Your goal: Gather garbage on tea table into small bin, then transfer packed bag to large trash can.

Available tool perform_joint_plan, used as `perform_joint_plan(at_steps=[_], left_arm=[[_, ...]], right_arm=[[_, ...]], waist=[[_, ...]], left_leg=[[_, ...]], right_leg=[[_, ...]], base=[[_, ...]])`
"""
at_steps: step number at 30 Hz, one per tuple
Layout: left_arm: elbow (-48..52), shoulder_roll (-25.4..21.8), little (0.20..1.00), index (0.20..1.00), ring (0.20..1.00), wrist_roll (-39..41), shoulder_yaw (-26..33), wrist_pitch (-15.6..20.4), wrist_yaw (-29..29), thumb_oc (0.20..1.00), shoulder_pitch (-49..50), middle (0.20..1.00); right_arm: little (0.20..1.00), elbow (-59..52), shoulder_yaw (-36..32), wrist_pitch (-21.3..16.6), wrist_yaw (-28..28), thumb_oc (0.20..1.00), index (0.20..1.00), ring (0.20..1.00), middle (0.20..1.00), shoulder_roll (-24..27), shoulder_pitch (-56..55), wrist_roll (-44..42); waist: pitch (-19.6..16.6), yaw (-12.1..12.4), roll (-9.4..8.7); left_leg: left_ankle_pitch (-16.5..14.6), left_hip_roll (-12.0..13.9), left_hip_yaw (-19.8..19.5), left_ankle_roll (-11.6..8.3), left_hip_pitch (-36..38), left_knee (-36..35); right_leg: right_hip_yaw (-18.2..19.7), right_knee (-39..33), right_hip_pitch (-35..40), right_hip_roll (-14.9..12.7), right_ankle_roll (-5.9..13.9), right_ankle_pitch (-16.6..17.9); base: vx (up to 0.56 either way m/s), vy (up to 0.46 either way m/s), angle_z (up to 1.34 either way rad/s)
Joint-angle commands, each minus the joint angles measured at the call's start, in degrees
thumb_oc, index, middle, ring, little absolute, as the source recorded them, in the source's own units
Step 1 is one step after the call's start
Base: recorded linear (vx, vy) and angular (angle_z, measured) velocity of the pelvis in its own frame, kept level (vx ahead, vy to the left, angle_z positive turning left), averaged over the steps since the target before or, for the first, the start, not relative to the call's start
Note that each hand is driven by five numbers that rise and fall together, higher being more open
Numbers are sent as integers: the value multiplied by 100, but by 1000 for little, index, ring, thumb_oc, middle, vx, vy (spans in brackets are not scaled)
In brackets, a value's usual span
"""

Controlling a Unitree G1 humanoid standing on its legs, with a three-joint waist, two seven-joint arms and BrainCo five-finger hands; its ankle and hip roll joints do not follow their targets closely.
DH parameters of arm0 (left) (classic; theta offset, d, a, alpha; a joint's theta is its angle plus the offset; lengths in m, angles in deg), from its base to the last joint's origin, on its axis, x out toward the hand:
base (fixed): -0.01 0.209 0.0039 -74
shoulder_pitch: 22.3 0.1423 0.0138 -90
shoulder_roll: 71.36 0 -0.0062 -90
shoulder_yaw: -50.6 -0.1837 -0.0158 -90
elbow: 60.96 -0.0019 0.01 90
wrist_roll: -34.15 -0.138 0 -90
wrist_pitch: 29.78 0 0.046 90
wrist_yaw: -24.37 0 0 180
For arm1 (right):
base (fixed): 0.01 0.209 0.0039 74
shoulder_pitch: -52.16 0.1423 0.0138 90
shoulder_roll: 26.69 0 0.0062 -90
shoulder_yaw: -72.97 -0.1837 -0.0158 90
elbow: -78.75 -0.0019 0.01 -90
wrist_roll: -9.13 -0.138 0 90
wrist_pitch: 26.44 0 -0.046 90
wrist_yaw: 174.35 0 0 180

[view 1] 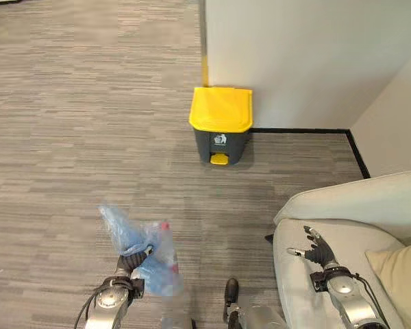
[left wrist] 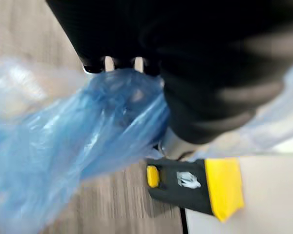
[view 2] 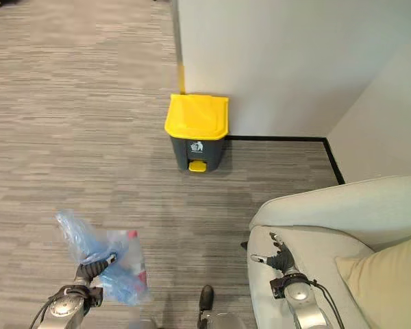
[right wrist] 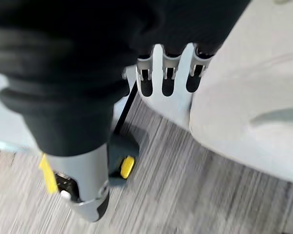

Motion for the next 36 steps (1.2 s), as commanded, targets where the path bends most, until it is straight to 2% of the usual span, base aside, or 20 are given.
perform_joint_plan(at_steps=[1,2,5,7,10,12,13,16,17,19,22,23,24,25,26,28,30,32,34,36], left_arm=[[358,-305,200,200,200,4,24,268,-37,200,-72,200],[341,-291,200,200,200,-18,-5,257,-44,200,-92,200],[362,-268,200,200,200,-34,-30,262,-62,200,-93,200],[399,-261,200,200,200,-67,-21,267,-26,200,-24,200],[449,-271,200,200,200,-54,-2,257,-21,200,49,200],[416,-319,200,200,200,-49,38,245,-33,200,57,200],[405,-382,200,200,200,-40,81,244,-68,200,47,200],[404,-502,200,200,200,-45,171,223,-107,200,8,200],[418,-513,200,200,200,-41,185,219,-124,200,-3,200],[437,-504,200,200,200,-13,175,233,-136,200,-2,200],[415,-501,200,200,200,9,168,249,-147,200,-15,200],[377,-480,200,200,200,42,142,250,-148,200,-42,200],[348,-466,200,200,200,53,141,244,-154,200,-56,200],[311,-434,200,200,200,77,119,241,-161,200,-83,200],[320,-436,200,200,200,60,110,239,-144,200,-68,200],[355,-436,200,200,200,-7,109,246,-89,200,-34,200],[337,-387,200,200,200,12,118,261,-83,200,-25,200],[348,-362,200,200,200,53,122,234,-36,200,15,200],[293,-347,200,200,200,52,135,226,-34,200,8,200],[243,-340,200,200,200,37,136,218,-45,200,16,200]], right_arm=[[1000,-106,-47,-159,123,1000,1000,1000,1000,315,-118,-106],[1000,-43,-78,-132,173,1000,1000,1000,1000,288,-155,-102],[1000,-35,-108,-115,203,1000,1000,1000,1000,236,-187,-95],[1000,2,-110,-122,161,1000,1000,1000,1000,191,-209,-33],[1000,12,-79,-75,137,1000,1000,1000,1000,122,-174,6],[1000,74,-69,-57,117,1000,1000,1000,1000,48,-126,-9],[1000,150,-25,-46,108,1000,1000,1000,1000,-6,-57,-13],[1000,144,28,-41,89,1000,1000,1000,1000,-68,34,-28],[1000,124,40,-41,89,1000,1000,1000,1000,-81,61,-39],[1000,102,66,-33,87,1000,1000,1000,1000,-81,114,-61],[1000,102,88,-43,82,1000,1000,1000,1000,-49,151,-106],[1000,85,108,-47,90,1000,1000,1000,1000,-27,168,-135],[1000,82,116,-42,91,1000,1000,1000,1000,-6,169,-134],[1000,72,133,-50,94,1000,1000,1000,1000,9,120,-125],[1000,50,121,-42,91,1000,1000,1000,1000,3,37,-119],[1000,61,62,-71,87,1000,1000,1000,1000,-13,-47,-149],[1000,117,14,-109,119,1000,1000,1000,1000,18,-90,-202],[1000,114,-45,-115,118,1000,1000,1000,1000,51,-132,-241],[1000,124,-69,-119,133,1000,1000,1000,1000,109,-107,-275],[1000,134,-67,-106,125,1000,1000,1000,1000,138,-106,-284]], waist=[[52,69,108],[59,102,156],[55,149,185],[-24,133,234],[-93,199,185],[-129,250,122],[-118,304,61],[-108,351,53],[-101,351,81],[-64,325,118],[-19,264,170],[31,181,183],[50,154,177],[131,52,177],[130,12,149],[71,-16,87],[21,-39,100],[-15,-75,93],[-24,-74,98],[-26,-49,94]], left_leg=[[972,246,106,-217,142,-1054],[1383,353,277,-318,-69,-1363],[1614,434,394,-365,-222,-1556],[1524,433,433,-334,-9,-1733],[1310,264,141,-230,-37,-1422],[1100,190,132,-111,7,-1293],[930,54,81,18,88,-1233],[754,-122,37,236,245,-1296],[754,-129,32,280,285,-1330],[694,-193,-7,336,500,-1481],[655,-244,-35,353,723,-1620],[599,-318,-102,370,919,-1712],[557,-364,-147,378,1014,-1735],[438,-430,-276,352,1244,-1760],[393,-481,-368,337,1283,-1728],[267,-487,-415,242,1327,-1595],[188,-427,-396,100,1303,-1393],[261,-277,-265,-41,1180,-952],[355,-167,-232,-96,1039,-539],[457,-109,-242,-93,921,-419]], right_leg=[[-125,547,-53,-451,924,-745],[-142,482,154,-427,947,-817],[-62,425,407,-443,992,-893],[-37,406,524,-500,1081,-947],[131,475,622,-691,1142,-972],[252,598,605,-821,1203,-940],[380,837,528,-909,1272,-888],[596,1627,152,-940,1349,-726],[621,1873,-45,-921,1349,-580],[685,2012,-410,-784,1280,-573],[634,1830,-655,-624,1221,-598],[637,1627,-904,-445,1214,-517],[619,1489,-993,-380,1215,-452],[545,1205,-1219,-271,1237,-317],[581,1070,-1141,-224,1231,-330],[649,907,-931,-220,1162,-350],[539,843,-800,-267,1108,-345],[416,751,-636,-316,1024,-382],[379,653,-456,-286,939,-433],[377,614,-316,-283,898,-496]], base=[[428,111,-40],[456,157,-42],[279,160,-34],[295,231,-74],[280,231,-43],[279,267,19],[251,279,28],[196,221,7],[177,155,7],[195,127,2],[195,56,4],[216,9,-7],[386,-34,-10],[339,-90,3],[352,-135,27],[235,-149,67],[202,-170,73],[158,-122,59],[142,-88,46],[114,-37,18]])
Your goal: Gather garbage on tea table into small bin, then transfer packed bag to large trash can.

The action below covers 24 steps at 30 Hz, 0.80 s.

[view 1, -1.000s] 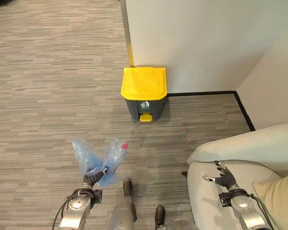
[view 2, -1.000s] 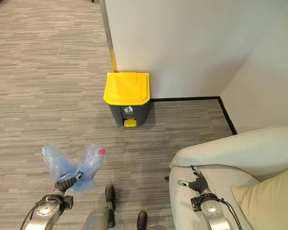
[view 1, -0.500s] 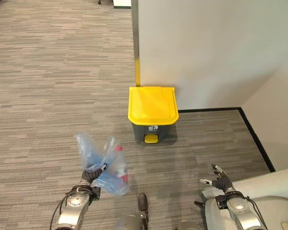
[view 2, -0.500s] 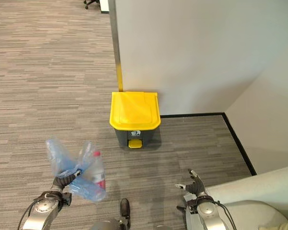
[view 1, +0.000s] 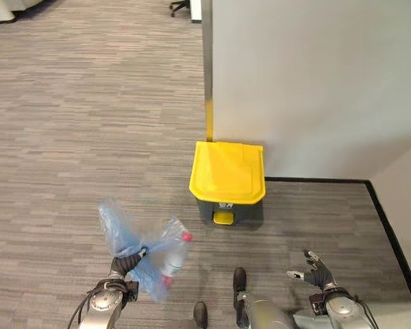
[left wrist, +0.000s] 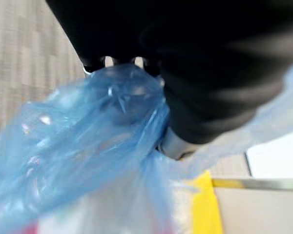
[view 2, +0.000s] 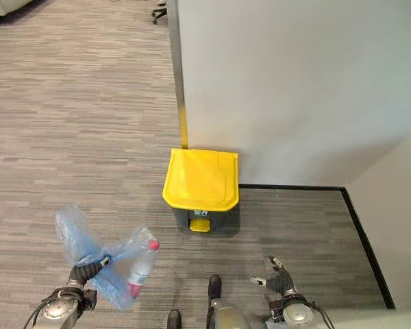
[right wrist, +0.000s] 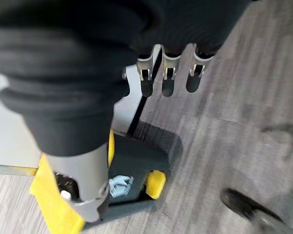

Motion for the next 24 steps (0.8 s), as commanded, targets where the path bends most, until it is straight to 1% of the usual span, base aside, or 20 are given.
perform_joint_plan(at_steps=[1,3,5,9,10,11,13,15,16,18,19,20,22,24], left_arm=[[269,-169,200,200,200,43,108,289,0,200,-333,200],[256,-172,200,200,200,33,120,280,6,200,-312,200],[261,-179,200,200,200,20,123,272,9,200,-310,200],[229,-174,200,200,200,-12,108,265,-35,200,-337,200],[209,-145,200,200,200,10,95,267,-61,200,-325,200],[208,-144,200,200,200,10,94,267,-61,200,-324,200],[212,-134,200,200,200,-1,56,278,-76,200,-339,200],[245,-154,200,200,200,-43,22,274,-25,200,-300,200],[229,-175,200,200,200,-52,32,285,-40,200,-315,200],[211,-210,200,200,200,-45,39,284,-49,200,-334,200],[207,-266,200,200,200,-31,59,306,-86,200,-365,200],[207,-266,200,200,200,-31,59,306,-86,200,-365,200],[208,-352,200,200,200,-34,96,302,-122,200,-423,200],[204,-415,200,200,200,-18,133,320,-186,200,-501,200]], right_arm=[[1000,-160,-212,-239,59,1000,1000,1000,1000,247,157,-183],[1000,-133,-247,-239,60,1000,1000,1000,1000,266,117,-189],[1000,-141,-266,-240,56,1000,1000,1000,1000,277,106,-194],[1000,-102,-292,-240,108,1000,1000,1000,1000,272,100,-212],[1000,-86,-268,-219,131,1000,1000,1000,1000,261,74,-163],[1000,-87,-268,-220,131,1000,1000,1000,1000,261,73,-162],[1000,-54,-263,-203,146,1000,1000,1000,1000,265,60,-126],[1000,-11,-269,-188,136,1000,1000,1000,1000,235,70,5],[1000,12,-294,-170,153,1000,1000,1000,1000,211,92,4],[1000,18,-280,-144,135,1000,1000,1000,1000,150,124,17],[1000,80,-235,-130,146,1000,1000,1000,1000,91,215,21],[1000,80,-235,-130,146,1000,1000,1000,1000,91,215,21],[1000,118,-184,-103,148,1000,1000,1000,1000,50,311,46],[1000,98,-138,-108,162,1000,1000,1000,1000,23,397,36]], waist=[[9,-89,-86],[-8,-100,-118],[-9,-99,-118],[36,-50,-53],[59,4,4],[58,4,2],[72,12,29],[-24,-11,83],[-47,-17,65],[-69,-6,11],[-84,43,-39],[-84,43,-39],[-86,92,-74],[-61,162,-82]], left_leg=[[-23,332,208,-344,-224,479],[-39,428,307,-328,-325,226],[34,454,318,-342,-361,75],[640,628,234,-515,-747,-485],[904,716,137,-593,-944,-688],[912,713,138,-594,-936,-703],[1048,752,165,-628,-1051,-744],[927,751,208,-574,-809,-970],[866,695,189,-535,-788,-917],[767,625,235,-450,-732,-830],[644,536,328,-338,-649,-809],[644,536,328,-338,-649,-809],[552,472,409,-237,-590,-818],[485,435,502,-158,-552,-819]], right_leg=[[57,-1,700,-122,477,-858],[18,-50,771,-185,492,-908],[-2,-76,804,-205,502,-923],[-13,-233,1004,-237,543,-1004],[25,-233,1108,-225,552,-1096],[26,-230,1108,-227,552,-1100],[56,-209,1173,-260,562,-1152],[104,-162,1235,-349,650,-1190],[141,-137,1257,-436,710,-1172],[240,-73,1224,-517,762,-1121],[355,-4,1150,-618,855,-1023],[355,-4,1150,-618,855,-1023],[440,197,1021,-684,930,-962],[465,476,883,-711,970,-990]], base=[[84,8,-11],[96,33,-7],[67,33,2],[107,100,4],[135,137,1],[138,155,-6],[115,176,-10],[228,353,-13],[224,344,-24],[143,271,-32],[93,220,-28],[80,245,-45],[40,175,-51],[30,191,-29]])
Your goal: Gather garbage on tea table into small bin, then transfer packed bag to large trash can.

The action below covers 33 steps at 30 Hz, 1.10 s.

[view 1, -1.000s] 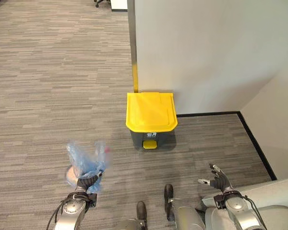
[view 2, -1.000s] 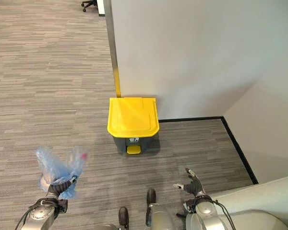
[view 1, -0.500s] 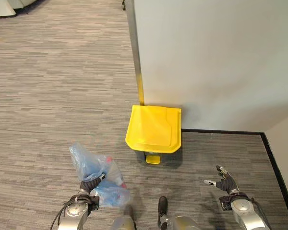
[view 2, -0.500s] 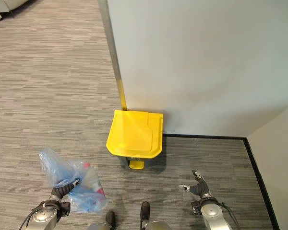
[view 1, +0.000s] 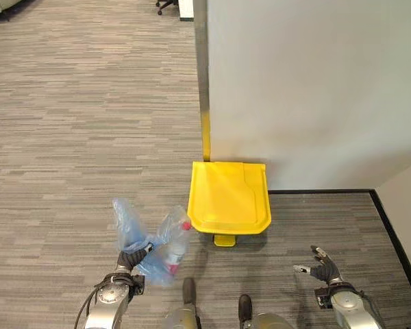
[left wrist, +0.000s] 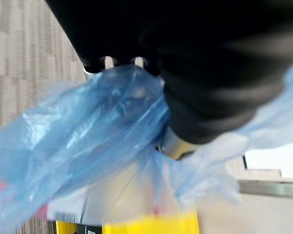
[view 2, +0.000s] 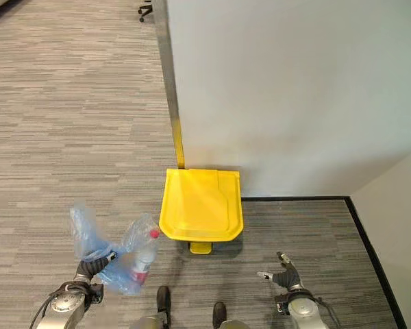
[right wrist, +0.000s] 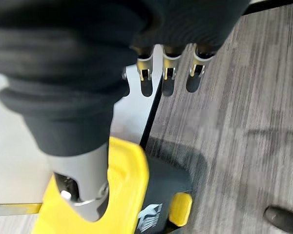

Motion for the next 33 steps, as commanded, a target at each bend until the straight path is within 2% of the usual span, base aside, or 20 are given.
perform_joint_plan(at_steps=[1,4,5,7,9,12,14,21,24,25,26,27,30,31,32,33], left_arm=[[300,-439,200,200,200,9,179,358,-195,200,-56,200],[282,-436,200,200,200,26,187,364,-176,200,-52,200],[251,-430,200,200,200,45,187,351,-184,200,-32,200],[230,-412,200,200,200,68,177,345,-180,200,-5,200],[248,-369,200,200,200,49,158,335,-143,200,36,200],[235,-199,200,200,200,56,199,300,-39,200,260,200],[245,-163,200,200,200,48,197,288,-19,200,317,200],[218,-212,200,200,200,55,206,284,-94,200,246,200],[240,-254,200,200,200,78,198,293,-131,200,182,200],[261,-325,200,200,200,67,214,288,-151,200,129,200],[257,-353,200,200,200,56,211,276,-146,200,106,200],[265,-380,200,200,200,56,195,287,-143,200,50,200],[284,-441,200,200,200,42,162,295,-151,200,-26,200],[289,-441,200,200,200,30,133,298,-132,200,-75,200],[288,-438,200,200,200,30,132,298,-131,200,-75,200],[193,-430,200,200,200,-17,116,320,-134,200,-158,200]], right_arm=[[1000,-129,5,-135,110,1000,1000,1000,1000,8,292,9],[1000,-97,54,-122,74,1000,1000,1000,1000,32,310,7],[1000,-81,85,-124,83,1000,1000,1000,1000,58,317,-10],[1000,-89,97,-126,95,1000,1000,1000,1000,62,272,-9],[1000,-68,72,-150,117,1000,1000,1000,1000,79,213,-25],[1000,-37,-65,-140,131,1000,1000,1000,1000,166,61,-42],[1000,-54,-86,-142,120,1000,1000,1000,1000,160,23,-58],[1000,-18,-61,-111,121,1000,1000,1000,1000,107,87,-39],[1000,-28,-30,-90,133,1000,1000,1000,1000,83,170,-24],[1000,-72,-10,-90,136,1000,1000,1000,1000,62,179,-11],[1000,-83,-9,-83,132,1000,1000,1000,1000,33,191,-16],[1000,-89,19,-76,117,1000,1000,1000,1000,22,229,-21],[1000,-131,-21,-90,156,1000,1000,1000,1000,45,263,-54],[1000,-124,-56,-81,175,1000,1000,1000,1000,58,225,-65],[1000,-124,-56,-80,175,1000,1000,1000,1000,61,225,-65],[1000,-74,-78,-88,188,1000,1000,1000,1000,67,190,-73]], waist=[[-61,198,-178],[-92,187,-214],[-102,178,-204],[-81,173,-202],[-72,131,-237],[-193,137,-216],[-217,140,-235],[-184,192,-257],[-134,235,-247],[-80,234,-237],[-58,232,-247],[40,203,-243],[207,44,-205],[283,-91,-198],[293,-108,-183],[323,-212,-188]], left_leg=[[-896,104,-181,-55,-218,638],[-894,-13,-159,-2,-9,493],[-909,-80,-139,21,122,362],[-924,-144,-142,28,188,341],[-931,-203,-232,20,188,404],[-1008,-229,-200,-43,331,394],[-1095,-240,-207,-35,377,481],[-1198,-284,-297,28,269,641],[-1222,-359,-428,105,149,685],[-1273,-402,-471,172,147,692],[-1305,-430,-492,186,183,690],[-1357,-465,-516,202,311,666],[-1426,-541,-566,200,593,569],[-1522,-610,-657,183,778,548],[-1531,-597,-677,180,791,550],[-1629,-666,-739,147,889,604]], right_leg=[[-96,666,-213,-307,377,-318],[-81,617,-290,-39,306,-293],[-150,533,-411,186,244,-262],[-289,379,-403,280,188,-289],[-141,217,-298,364,126,-285],[-321,-352,79,295,117,-131],[-396,-463,256,254,126,-137],[-370,-341,181,163,194,-155],[-292,85,-84,104,257,-214],[-241,497,-261,69,323,-269],[-229,773,-427,61,319,-247],[-284,1010,-750,57,318,-43],[-461,936,-1352,109,357,325],[-575,656,-1589,180,410,397],[-598,643,-1563,186,409,395],[-731,284,-1647,212,430,472]], base=[[49,170,-32],[83,105,-44],[86,72,-25],[57,22,-1],[59,-35,8],[109,-50,14],[96,9,21],[16,71,7],[-6,152,-2],[34,179,-6],[80,200,-11],[87,116,-8],[155,96,1],[169,72,52],[237,72,64],[204,33,61]])
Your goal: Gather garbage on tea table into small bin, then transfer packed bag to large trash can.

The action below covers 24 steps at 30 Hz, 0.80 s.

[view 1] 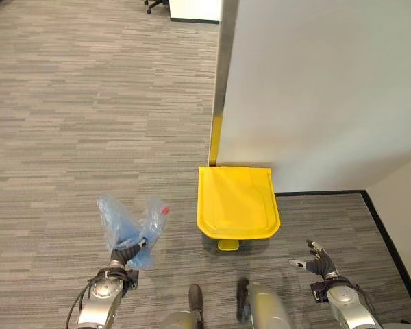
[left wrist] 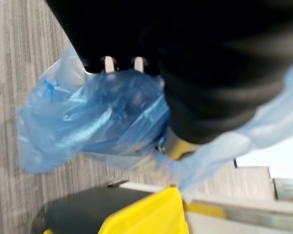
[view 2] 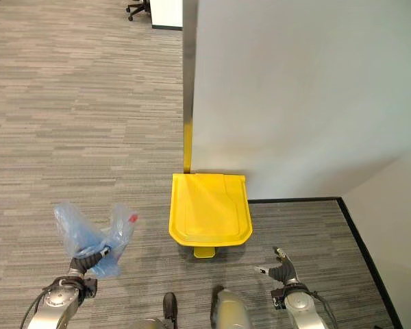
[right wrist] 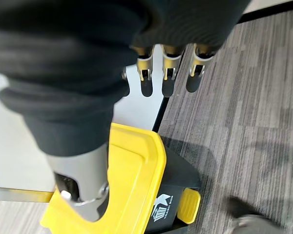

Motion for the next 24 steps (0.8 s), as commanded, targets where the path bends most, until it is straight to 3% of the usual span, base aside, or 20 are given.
perform_joint_plan(at_steps=[1,4,6,8,10,15,24], left_arm=[[212,-166,200,200,200,-37,73,337,-6,200,19,200],[187,-145,200,200,200,-75,73,368,-7,200,-16,200],[181,-139,200,200,200,-99,52,374,-10,200,-21,200],[136,-99,200,200,200,-103,78,371,-18,200,16,200],[63,-22,200,200,200,-51,187,365,-46,200,131,200],[-28,-8,200,200,200,7,262,364,-7,200,211,200],[116,-23,200,200,200,-138,-120,401,213,200,27,200]], right_arm=[[1000,-51,-84,-97,178,1000,1000,1000,1000,34,98,-70],[1000,-26,-162,-118,187,1000,1000,1000,1000,62,18,-95],[1000,-12,-207,-141,219,1000,1000,1000,1000,72,-39,-144],[1000,-34,-416,-176,247,1000,1000,1000,1000,161,-153,-275],[1000,71,-577,-184,320,1000,1000,1000,1000,201,-128,-426],[1000,58,-688,-247,286,1000,1000,1000,1000,254,-111,-642],[1000,-112,327,-243,-115,1000,1000,1000,1000,176,431,-316]], waist=[[-85,-194,-21],[-114,-334,-40],[-168,-371,-54],[-287,-465,-62],[-360,-488,-10],[-537,-524,84],[-509,-352,131]], left_leg=[[-1202,-259,-455,-472,521,574],[-1373,-408,-703,-465,655,689],[-1449,-468,-801,-451,708,696],[-1692,-593,-897,-479,792,986],[-1855,-543,-895,-478,802,1154],[-1800,-445,-855,-449,897,861],[-1694,-475,-815,-359,855,591]], right_leg=[[-364,-1142,474,252,-46,744],[-221,-1356,383,382,6,859],[-187,-1579,523,412,-25,892],[-2,-1625,658,365,-155,1138],[8,-1549,723,380,-186,1142],[82,-1703,766,582,-215,1135],[183,-1740,607,601,-151,1233]], base=[[255,35,49],[226,1,59],[201,-19,53],[315,-45,58],[271,-77,27],[118,-34,-9],[-4,9,-16]])
